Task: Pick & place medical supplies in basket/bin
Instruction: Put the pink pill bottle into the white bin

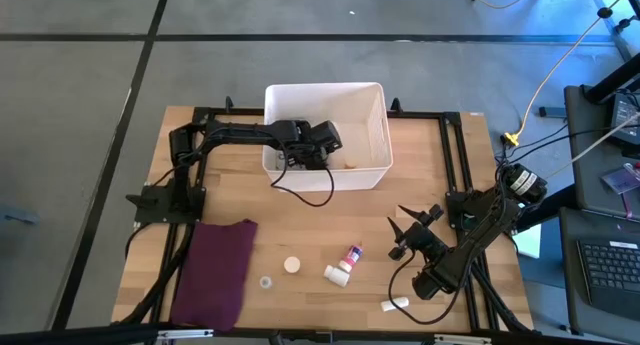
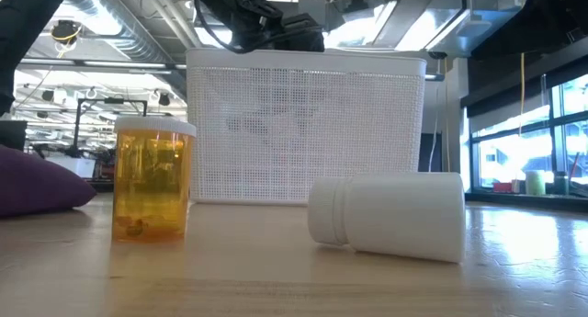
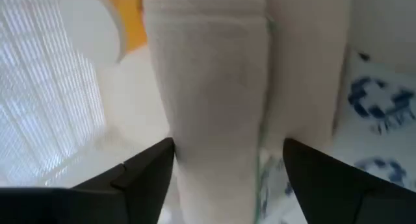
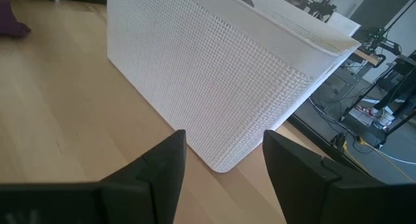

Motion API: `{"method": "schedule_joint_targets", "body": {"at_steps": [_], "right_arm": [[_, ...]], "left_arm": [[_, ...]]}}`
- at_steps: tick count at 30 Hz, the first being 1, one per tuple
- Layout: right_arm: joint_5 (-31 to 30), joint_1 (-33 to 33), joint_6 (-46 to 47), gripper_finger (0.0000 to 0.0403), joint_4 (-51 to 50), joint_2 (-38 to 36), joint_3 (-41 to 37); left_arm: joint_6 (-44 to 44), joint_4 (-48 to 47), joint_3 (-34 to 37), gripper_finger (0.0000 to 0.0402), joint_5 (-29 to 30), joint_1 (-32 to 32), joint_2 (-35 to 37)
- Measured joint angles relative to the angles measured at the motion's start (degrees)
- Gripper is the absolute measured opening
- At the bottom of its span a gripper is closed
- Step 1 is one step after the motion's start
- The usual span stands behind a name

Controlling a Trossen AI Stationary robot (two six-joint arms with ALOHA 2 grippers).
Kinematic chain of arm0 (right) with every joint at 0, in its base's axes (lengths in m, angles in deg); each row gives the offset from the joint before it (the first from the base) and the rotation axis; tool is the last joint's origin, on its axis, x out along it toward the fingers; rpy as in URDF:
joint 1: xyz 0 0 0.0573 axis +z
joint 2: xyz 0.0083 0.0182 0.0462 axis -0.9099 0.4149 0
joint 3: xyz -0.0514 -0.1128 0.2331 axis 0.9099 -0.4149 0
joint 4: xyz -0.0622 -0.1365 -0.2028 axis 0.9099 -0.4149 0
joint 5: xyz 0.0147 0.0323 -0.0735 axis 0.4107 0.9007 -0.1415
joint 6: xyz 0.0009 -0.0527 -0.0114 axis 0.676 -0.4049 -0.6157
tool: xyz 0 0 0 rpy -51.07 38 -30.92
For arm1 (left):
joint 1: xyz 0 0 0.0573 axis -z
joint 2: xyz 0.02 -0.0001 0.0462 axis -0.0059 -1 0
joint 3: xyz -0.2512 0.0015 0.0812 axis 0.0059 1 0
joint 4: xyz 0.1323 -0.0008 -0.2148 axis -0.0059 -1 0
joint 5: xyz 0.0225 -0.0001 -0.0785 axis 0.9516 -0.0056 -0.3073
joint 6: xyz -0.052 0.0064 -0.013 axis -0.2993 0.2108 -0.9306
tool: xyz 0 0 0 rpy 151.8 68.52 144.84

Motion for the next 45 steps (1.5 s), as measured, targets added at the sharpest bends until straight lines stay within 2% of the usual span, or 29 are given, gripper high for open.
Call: {"method": "schedule_joint_targets", "body": {"at_steps": [3,8,11,14,18,22,25,28,31,37,40,45], "right_arm": [[0.0,0.0,0.0,0.0207,0.0,0.0,0.0],[0.0,0.0,0.0,0.0207,0.0,0.0,0.0],[0.1,0.0,0.0,0.0207,0.0,0.0,0.0],[0.2,0.0,0.0,0.0207,0.0,0.0,0.0],[0.2,0.0,0.0,0.0207,0.0,0.0,0.0],[0.2,0.0,0.0,0.0207,-0.4,0.0,0.0],[0.2,0.0,0.0,0.0207,-1.1,0.0,0.0],[0.2,0.0,0.0,0.0207,-2.0,0.0,0.0],[0.2,0.0,0.0,0.0207,-2.0,0.0,0.0],[0.3,0.0,0.3,0.0207,-1.8,0.0,0.0],[0.3,0.0,0.3,0.0207,-1.8,0.0,0.0],[0.3,0.0,0.4,0.0207,-1.2,0.0,0.0]], "left_arm": [[1.2,-0.6,0.0,0.0289,1.4,0.0,1.9],[1.0,-1.4,0.1,0.029,-0.3,0.0,7.7],[-2.9,-1.4,0.1,0.029,-2.3,0.0,12.1],[-11.6,-1.6,0.1,0.029,-7.5,-0.2,17.2],[-28.3,-1.7,0.1,0.029,-20.5,-1.8,24.2],[-41.1,-4.3,0.0,0.029,-41.5,-5.8,30.0],[-45.9,-7.7,0.0,0.029,-58.1,-9.3,32.9],[-46.6,-10.8,0.0,0.029,-67.3,-11.4,34.5],[-48.9,-12.7,0.0,0.029,-65.7,-12.6,35.7],[-57.1,-11.2,0.0,0.029,-51.8,-16.2,37.4],[-62.8,-9.4,0.0,0.029,-46.2,-20.0,38.1],[-70.7,1.0,4.3,0.029,-43.4,-29.4,40.5]]}}
